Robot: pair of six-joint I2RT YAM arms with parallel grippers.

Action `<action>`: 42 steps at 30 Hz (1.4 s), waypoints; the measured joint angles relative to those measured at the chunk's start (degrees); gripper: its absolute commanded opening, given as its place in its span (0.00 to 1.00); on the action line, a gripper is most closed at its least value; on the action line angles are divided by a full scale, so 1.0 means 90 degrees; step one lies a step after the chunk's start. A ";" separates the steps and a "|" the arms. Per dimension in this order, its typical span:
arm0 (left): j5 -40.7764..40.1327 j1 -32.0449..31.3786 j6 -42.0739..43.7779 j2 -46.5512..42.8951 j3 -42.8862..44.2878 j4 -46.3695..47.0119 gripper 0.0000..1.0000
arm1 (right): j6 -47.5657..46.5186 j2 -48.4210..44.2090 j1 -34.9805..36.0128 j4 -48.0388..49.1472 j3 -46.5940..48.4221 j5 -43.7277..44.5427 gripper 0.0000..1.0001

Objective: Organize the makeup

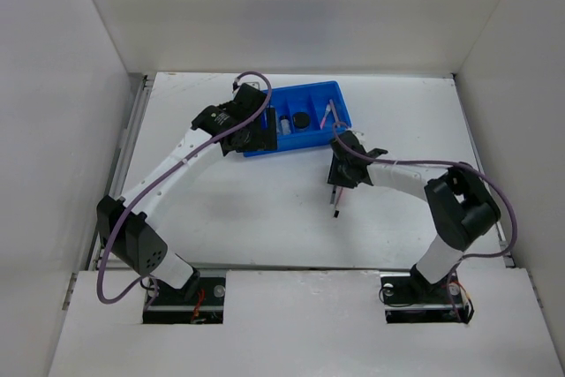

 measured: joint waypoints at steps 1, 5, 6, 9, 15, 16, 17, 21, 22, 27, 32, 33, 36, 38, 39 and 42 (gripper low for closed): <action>0.0000 0.0000 0.0000 0.0000 -0.0012 -0.0002 0.89 | 0.0005 0.0070 0.0007 0.0058 0.0000 0.0010 0.38; 0.0002 0.0000 0.0000 0.0000 -0.0022 -0.0005 0.89 | 0.0046 0.0279 0.0087 0.0245 0.0068 0.0187 0.37; 0.0000 0.0000 0.0000 0.0000 -0.0022 -0.0005 0.89 | 0.0046 0.0316 0.0119 0.0243 0.0104 0.0260 0.37; 0.0000 0.0000 0.0002 0.0000 -0.0022 -0.0005 0.89 | 0.0046 0.0435 0.0245 0.0221 0.0228 0.0488 0.27; 0.0000 0.0000 0.0002 0.0000 -0.0022 -0.0005 0.89 | 0.0112 0.0556 0.0515 -0.0044 0.0435 0.0952 0.09; 0.0002 0.0000 0.0002 0.0000 -0.0022 -0.0002 0.89 | 0.0117 0.0554 0.0551 -0.0172 0.0478 0.1018 0.09; 0.0002 0.0000 0.0002 0.0000 -0.0022 -0.0005 0.89 | 0.0119 0.0534 0.0576 -0.0284 0.0512 0.1086 0.09; 0.0000 0.0000 0.0002 0.0000 -0.0022 -0.0005 0.89 | 0.0117 0.0180 0.0631 -0.0804 0.0690 0.1343 0.09; 0.0000 0.0000 0.0002 0.0000 -0.0022 -0.0005 0.89 | 0.0121 0.0027 0.0631 -0.0925 0.0760 0.1423 0.09; 0.0000 0.0000 0.0002 -0.0002 -0.0022 -0.0005 0.89 | -0.0114 -0.0539 0.0624 -0.1350 0.1783 0.1940 0.09; 0.0002 0.0000 0.0002 -0.0034 -0.0022 -0.0005 0.89 | -0.0593 -0.0027 0.0372 -0.1348 0.3364 0.2227 0.10; 0.0002 0.0000 0.0002 -0.0053 -0.0022 -0.0005 0.89 | -0.0695 0.0180 0.0265 -0.1348 0.3665 0.2242 0.10; 0.0002 0.0000 0.0002 -0.0141 -0.0022 -0.0005 0.89 | -0.0969 0.0891 -0.0100 -0.1350 0.4505 0.2195 0.10; 0.0002 0.0000 0.0002 -0.0204 -0.0022 -0.0005 0.89 | -0.1129 0.1447 -0.0350 -0.1345 0.5066 0.2103 0.10; 0.0002 0.0000 0.0012 -0.0221 -0.0022 -0.0002 0.89 | -0.1197 0.1707 -0.0452 -0.1341 0.5306 0.2050 0.10; 0.0002 0.0000 0.0044 -0.0243 -0.0022 -0.0005 0.89 | -0.1362 0.2446 -0.0729 -0.1416 0.5996 0.1909 0.11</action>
